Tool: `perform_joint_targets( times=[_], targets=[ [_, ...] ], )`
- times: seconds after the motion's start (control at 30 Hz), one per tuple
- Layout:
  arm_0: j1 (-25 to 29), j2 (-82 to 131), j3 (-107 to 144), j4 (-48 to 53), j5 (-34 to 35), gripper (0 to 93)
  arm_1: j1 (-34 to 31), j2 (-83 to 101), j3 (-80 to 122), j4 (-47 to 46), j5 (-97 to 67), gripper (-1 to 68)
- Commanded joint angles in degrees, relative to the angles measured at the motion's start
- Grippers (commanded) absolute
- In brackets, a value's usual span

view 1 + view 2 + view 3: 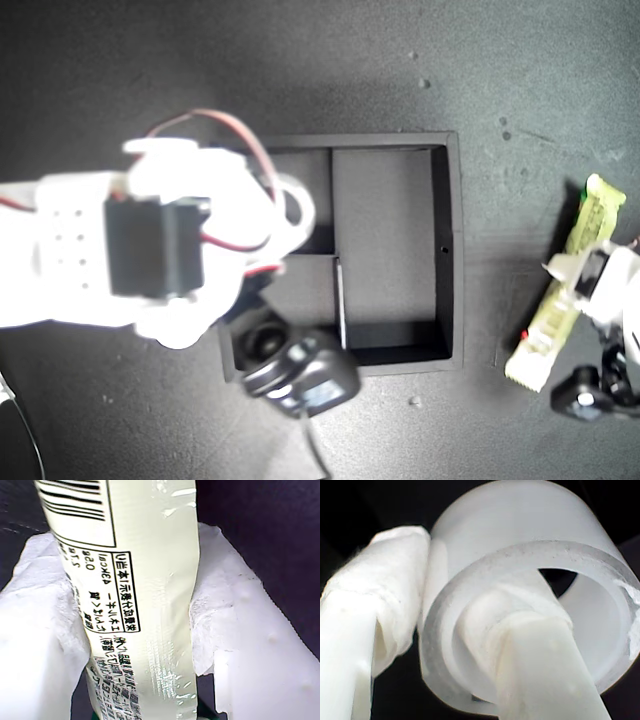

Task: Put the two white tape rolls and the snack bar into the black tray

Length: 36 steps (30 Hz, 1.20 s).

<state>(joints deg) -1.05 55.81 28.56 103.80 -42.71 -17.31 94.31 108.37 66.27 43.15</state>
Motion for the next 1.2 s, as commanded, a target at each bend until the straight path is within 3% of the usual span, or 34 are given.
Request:
perform_joint_targets(
  times=[0.0,0.1,0.27,0.47,0.67,0.73,0.87,1.03,1.17],
  targets=[
    [-1.0,-0.2,-2.8,1.1,-1.8,0.4,-1.1,0.5,-12.6,7.6,-21.0,4.8],
    [-1.1,-0.6,-0.7,1.1,-2.9,0.4,-2.3,0.3,-21.8,11.2,-24.8,4.9],
    [-0.7,-3.7,-0.5,1.1,-4.0,0.6,-1.0,-4.9,-35.4,9.3,-31.4,5.6],
    [-0.7,-6.7,-1.1,1.1,-4.9,0.6,3.1,-29.0,-61.6,8.7,-34.0,4.6],
    [-0.7,-6.8,-0.3,1.2,-5.0,1.2,6.2,-48.9,-85.4,14.9,-34.2,4.9],
    [-0.5,-6.3,0.4,1.2,-4.8,7.0,6.5,-48.9,-83.9,15.1,-34.0,7.1],
    [0.0,-4.4,2.5,1.2,-4.0,17.8,6.8,-48.9,-83.1,17.8,-34.3,18.0],
    [0.0,1.0,6.1,1.2,-3.2,20.6,7.2,-48.9,-85.5,24.3,-36.6,22.8],
    [0.1,12.7,12.7,1.2,-3.4,20.2,8.3,-48.9,-96.5,37.0,-38.5,24.0]
  ],
)
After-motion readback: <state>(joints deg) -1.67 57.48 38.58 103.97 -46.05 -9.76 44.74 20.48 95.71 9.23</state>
